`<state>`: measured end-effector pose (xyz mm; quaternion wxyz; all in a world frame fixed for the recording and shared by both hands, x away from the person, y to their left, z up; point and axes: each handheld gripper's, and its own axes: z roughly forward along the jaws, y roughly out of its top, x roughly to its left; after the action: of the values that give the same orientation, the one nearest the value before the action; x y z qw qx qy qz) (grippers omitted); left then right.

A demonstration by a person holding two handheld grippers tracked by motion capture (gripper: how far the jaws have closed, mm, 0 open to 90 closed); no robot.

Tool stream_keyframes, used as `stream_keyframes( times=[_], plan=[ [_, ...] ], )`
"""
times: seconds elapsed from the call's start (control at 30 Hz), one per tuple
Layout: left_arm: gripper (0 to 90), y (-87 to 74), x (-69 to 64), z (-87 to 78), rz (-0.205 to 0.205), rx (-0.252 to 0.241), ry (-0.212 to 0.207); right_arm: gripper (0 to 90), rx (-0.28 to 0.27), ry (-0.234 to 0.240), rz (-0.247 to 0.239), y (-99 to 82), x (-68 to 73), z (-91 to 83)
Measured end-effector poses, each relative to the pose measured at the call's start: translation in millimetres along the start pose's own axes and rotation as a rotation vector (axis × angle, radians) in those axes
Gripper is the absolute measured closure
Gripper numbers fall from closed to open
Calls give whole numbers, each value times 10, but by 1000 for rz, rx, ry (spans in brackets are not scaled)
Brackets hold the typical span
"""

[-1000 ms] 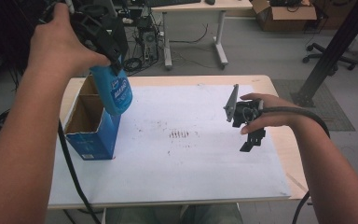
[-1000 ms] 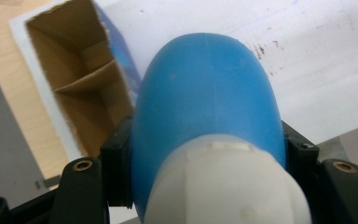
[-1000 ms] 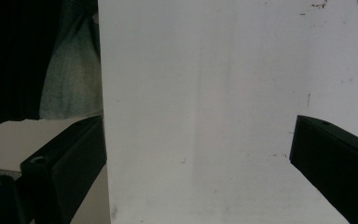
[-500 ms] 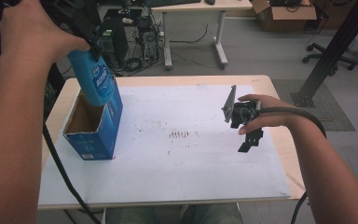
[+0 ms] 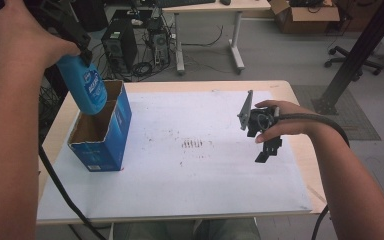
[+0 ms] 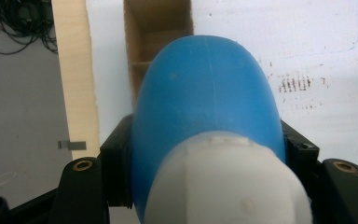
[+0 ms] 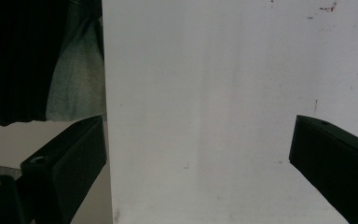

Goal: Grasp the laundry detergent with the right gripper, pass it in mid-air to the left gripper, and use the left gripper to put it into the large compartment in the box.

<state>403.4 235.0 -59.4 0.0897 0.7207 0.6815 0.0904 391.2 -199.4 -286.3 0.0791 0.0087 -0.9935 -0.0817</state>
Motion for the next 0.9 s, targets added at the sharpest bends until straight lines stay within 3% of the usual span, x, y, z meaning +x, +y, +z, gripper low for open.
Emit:
stream_keyframes(
  times=[0.43,0.9],
  plan=[
    [376,-37,173,274,-33,27,9,39,-1,5,-3,13,-6,32],
    [376,-95,302,677,-45,57,-17,39,-6,2,-3,29,-9,28]
  ],
)
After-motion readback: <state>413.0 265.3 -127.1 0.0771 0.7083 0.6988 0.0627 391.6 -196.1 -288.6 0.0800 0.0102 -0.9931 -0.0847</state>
